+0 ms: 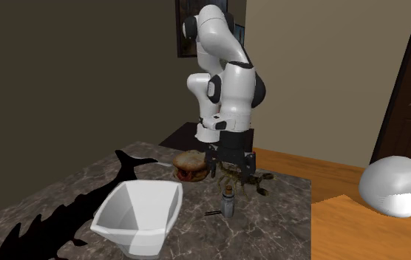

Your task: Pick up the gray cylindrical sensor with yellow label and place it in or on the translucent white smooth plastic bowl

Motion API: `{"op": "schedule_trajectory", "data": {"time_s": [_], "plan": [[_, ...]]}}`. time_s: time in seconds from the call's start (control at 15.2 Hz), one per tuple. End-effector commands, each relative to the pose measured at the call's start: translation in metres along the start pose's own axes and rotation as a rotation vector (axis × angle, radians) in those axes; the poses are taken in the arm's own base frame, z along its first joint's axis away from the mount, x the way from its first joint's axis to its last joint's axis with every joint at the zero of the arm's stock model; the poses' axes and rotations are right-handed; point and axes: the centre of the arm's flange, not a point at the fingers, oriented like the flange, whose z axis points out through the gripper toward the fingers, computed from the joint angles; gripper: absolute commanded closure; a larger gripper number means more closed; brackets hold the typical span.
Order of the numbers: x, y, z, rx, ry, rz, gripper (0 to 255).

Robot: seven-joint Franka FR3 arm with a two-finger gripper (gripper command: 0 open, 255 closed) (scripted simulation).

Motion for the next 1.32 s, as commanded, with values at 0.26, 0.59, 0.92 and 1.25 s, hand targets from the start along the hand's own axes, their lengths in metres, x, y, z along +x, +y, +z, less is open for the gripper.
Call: {"op": "schedule_trajectory", "data": {"time_s": [0.26, 0.59, 0.92, 1.25], "plan": [[0.006, -0.009, 0.032, -0.001, 0.002, 0.001, 0], [0.006, -0.009, 0.051, -0.001, 0.002, 0.001, 0], [0.006, -0.009, 0.051, -0.001, 0.002, 0.001, 0], [0.006, -0.009, 0.050, -0.001, 0.002, 0.001, 255]]}}
